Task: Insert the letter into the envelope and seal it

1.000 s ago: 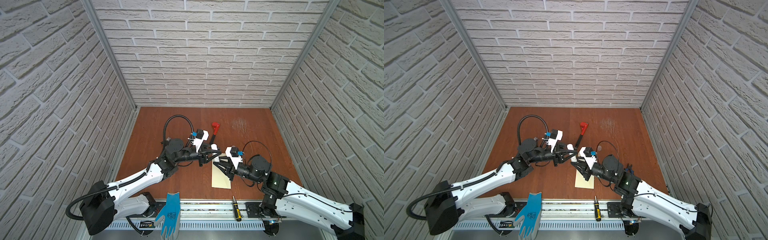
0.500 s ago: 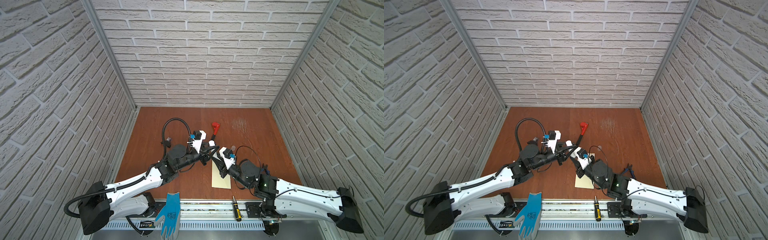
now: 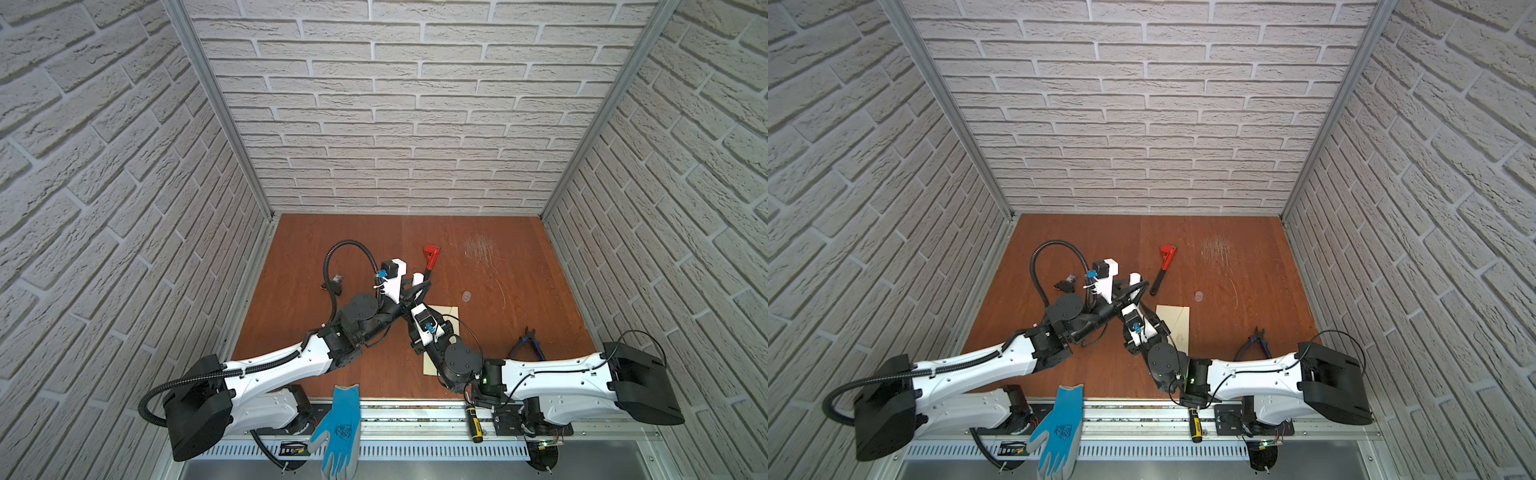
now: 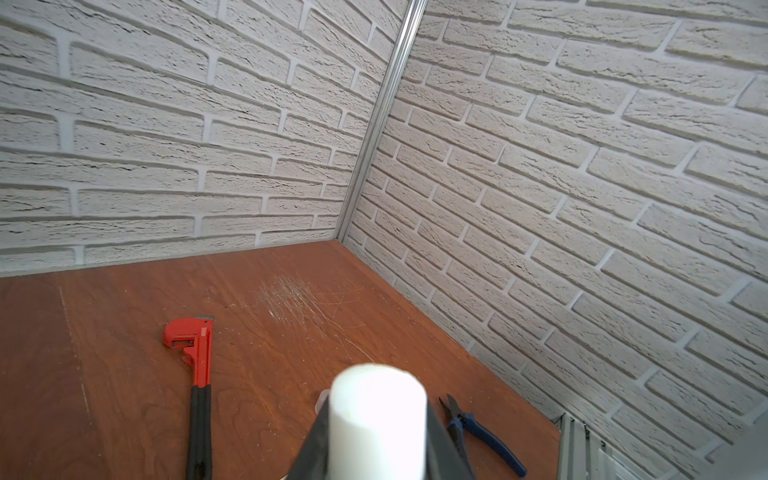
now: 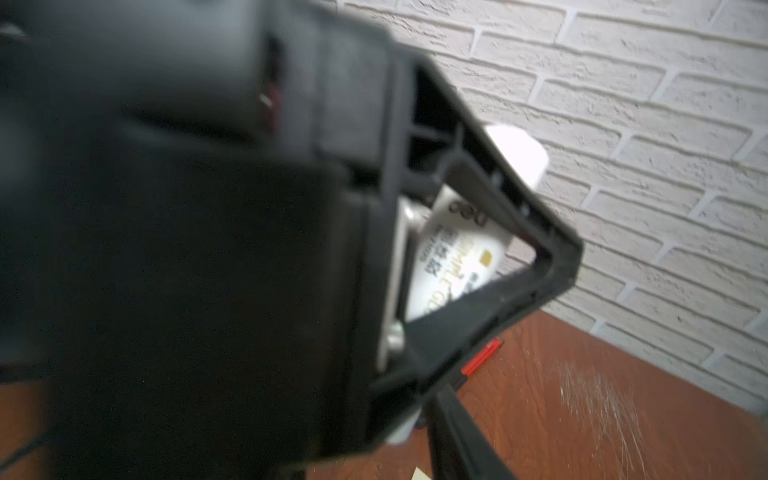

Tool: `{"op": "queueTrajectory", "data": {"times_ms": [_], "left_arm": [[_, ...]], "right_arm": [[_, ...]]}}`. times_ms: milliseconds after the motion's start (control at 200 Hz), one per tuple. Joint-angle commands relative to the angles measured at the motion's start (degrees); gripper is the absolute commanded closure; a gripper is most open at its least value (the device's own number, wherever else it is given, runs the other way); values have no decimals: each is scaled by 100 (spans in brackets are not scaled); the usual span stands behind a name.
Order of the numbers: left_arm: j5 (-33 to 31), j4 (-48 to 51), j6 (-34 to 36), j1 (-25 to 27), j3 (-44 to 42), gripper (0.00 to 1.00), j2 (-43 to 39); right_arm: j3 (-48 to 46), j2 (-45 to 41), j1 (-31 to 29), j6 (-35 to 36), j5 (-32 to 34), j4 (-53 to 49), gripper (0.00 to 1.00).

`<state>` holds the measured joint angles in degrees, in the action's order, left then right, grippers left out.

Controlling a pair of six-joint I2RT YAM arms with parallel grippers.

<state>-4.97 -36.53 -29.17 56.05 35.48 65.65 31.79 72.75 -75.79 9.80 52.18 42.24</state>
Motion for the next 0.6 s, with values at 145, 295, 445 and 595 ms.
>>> {"op": "queueTrajectory", "data": {"times_ms": [145,295,445,595], "left_arm": [[1235,603,50,-727,-40,100,-697],[2518,656,-117,-1234,123,100,-852],[3502,10,-523,-1521,131,100,-677],[3969,-1343,-1264,-1571,65,100,-163]], "right_arm": [[-65,-1371,-227,-119,-571,-677,42],[-81,-2324,-85,-226,-1396,-2008,40],[-81,-2976,259,-539,-2345,-2813,39],[-145,-3253,670,-982,-3229,-2990,38]]}}
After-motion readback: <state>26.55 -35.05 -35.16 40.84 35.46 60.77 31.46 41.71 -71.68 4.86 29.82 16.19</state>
